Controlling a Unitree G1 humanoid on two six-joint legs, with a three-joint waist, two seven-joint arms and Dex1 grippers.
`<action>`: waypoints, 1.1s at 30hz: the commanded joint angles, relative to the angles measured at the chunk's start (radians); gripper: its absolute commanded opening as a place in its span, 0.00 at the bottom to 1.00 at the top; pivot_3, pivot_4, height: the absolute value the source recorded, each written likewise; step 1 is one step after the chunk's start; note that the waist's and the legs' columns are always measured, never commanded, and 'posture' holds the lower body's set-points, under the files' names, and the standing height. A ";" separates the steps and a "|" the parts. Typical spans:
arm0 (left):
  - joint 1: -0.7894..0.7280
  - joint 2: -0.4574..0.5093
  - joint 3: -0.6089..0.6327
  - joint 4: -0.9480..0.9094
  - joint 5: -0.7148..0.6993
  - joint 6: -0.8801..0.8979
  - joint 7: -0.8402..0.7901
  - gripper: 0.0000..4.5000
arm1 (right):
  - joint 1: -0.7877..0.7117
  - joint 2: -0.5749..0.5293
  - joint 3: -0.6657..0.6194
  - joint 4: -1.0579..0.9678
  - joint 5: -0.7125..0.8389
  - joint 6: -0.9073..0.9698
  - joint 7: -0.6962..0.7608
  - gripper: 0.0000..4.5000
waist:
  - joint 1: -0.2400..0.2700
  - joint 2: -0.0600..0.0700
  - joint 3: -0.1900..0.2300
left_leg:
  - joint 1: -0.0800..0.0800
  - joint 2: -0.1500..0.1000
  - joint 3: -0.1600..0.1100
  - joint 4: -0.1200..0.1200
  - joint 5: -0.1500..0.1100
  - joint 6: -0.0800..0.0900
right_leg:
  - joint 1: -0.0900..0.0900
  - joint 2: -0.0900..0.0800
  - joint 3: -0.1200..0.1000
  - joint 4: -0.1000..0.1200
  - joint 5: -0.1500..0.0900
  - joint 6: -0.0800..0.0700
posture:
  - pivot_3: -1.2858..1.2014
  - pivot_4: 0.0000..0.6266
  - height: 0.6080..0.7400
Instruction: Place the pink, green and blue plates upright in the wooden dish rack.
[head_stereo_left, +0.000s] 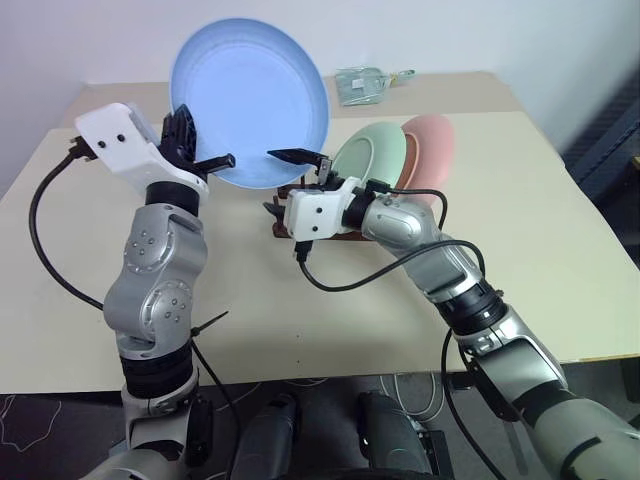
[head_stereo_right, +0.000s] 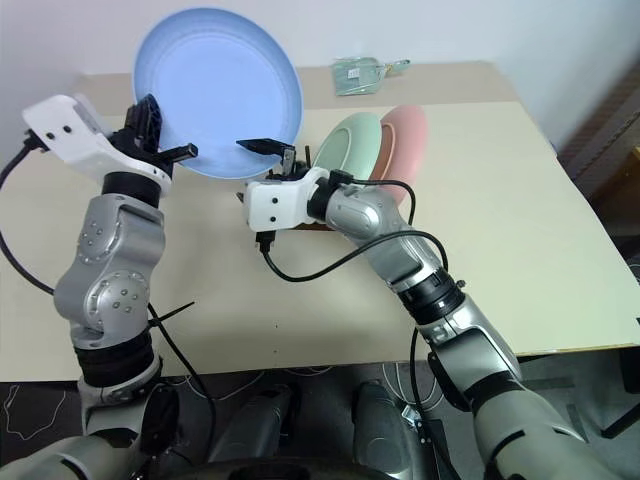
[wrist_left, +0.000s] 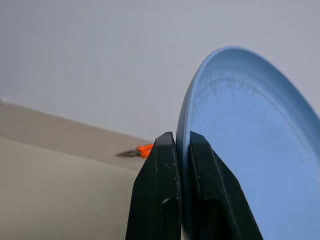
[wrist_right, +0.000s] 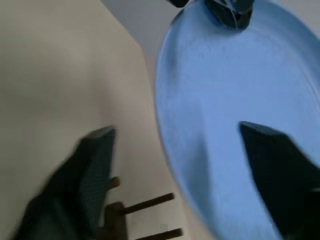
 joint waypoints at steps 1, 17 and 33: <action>-0.007 -0.011 -0.010 -0.061 0.008 0.003 -0.011 0.00 | -0.034 0.020 0.000 0.018 -0.022 -0.027 -0.023 0.44 | 0.003 0.000 0.000 | 0.000 0.000 0.000 0.000 0.000 0.000 | 0.000 0.000 0.000 0.000 0.000 0.000 | 0.52 0.24 1.00; -0.070 0.103 0.271 0.034 0.089 -0.123 0.042 0.77 | -0.004 0.087 -0.068 -0.020 0.031 0.001 -0.054 0.00 | -0.006 0.000 0.000 | 0.000 0.001 0.000 0.000 0.001 -0.001 | -0.001 0.003 0.001 0.000 0.001 -0.001 | 0.52 0.24 1.00; 0.522 0.190 -0.069 0.250 0.497 -0.449 -0.238 0.77 | 0.171 0.479 -0.331 -0.487 0.942 0.785 -0.202 0.00 | 0.000 0.003 0.001 | 0.001 0.013 0.001 -0.002 -0.004 -0.001 | -0.005 0.012 0.005 0.000 0.005 -0.009 | 0.52 0.24 1.00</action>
